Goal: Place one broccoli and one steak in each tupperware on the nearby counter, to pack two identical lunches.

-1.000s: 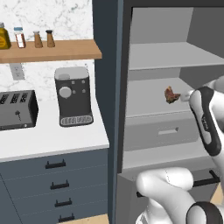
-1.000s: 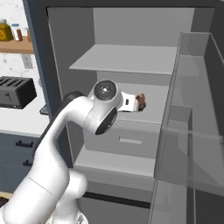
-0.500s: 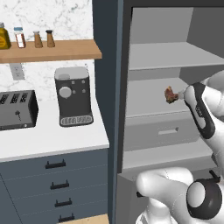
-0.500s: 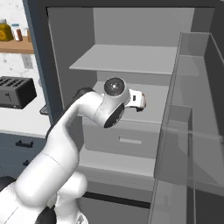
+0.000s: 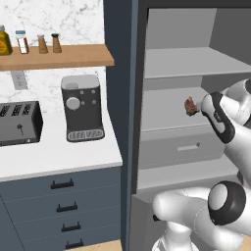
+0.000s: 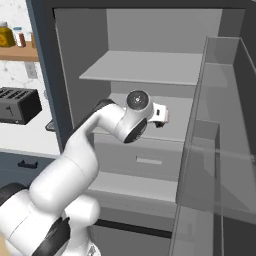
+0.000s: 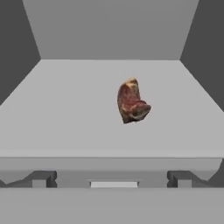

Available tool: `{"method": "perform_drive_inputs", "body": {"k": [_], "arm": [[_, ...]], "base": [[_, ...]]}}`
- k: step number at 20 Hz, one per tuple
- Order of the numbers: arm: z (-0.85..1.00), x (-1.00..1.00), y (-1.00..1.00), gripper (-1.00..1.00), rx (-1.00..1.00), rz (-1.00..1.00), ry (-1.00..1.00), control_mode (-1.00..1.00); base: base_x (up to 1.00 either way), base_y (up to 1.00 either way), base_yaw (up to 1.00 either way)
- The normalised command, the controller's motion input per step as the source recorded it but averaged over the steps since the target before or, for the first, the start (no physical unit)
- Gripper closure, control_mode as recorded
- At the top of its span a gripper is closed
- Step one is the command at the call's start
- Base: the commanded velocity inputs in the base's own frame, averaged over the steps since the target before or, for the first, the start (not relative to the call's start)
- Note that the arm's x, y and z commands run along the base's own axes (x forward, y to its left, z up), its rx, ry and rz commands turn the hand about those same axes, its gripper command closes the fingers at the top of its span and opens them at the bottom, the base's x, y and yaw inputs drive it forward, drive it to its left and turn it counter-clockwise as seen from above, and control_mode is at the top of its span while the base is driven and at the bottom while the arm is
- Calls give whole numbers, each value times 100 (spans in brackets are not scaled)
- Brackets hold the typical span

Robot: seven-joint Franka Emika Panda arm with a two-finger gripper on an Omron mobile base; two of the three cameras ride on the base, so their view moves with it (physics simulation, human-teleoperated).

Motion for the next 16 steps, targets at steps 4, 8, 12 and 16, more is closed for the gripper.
{"method": "perform_drive_inputs", "body": {"k": [4,8,12,16], "arm": [[-18,16,-25,-100,3,0,5,-100],[-12,55,-1,-100,0,0,9,-100],[-1,45,-1,-100,0,-2,1,-100],[-10,21,-9,-100,0,-1,0,-100]], "base": [[0,0,0],[0,0,0],[0,0,0],[0,0,0]]}}
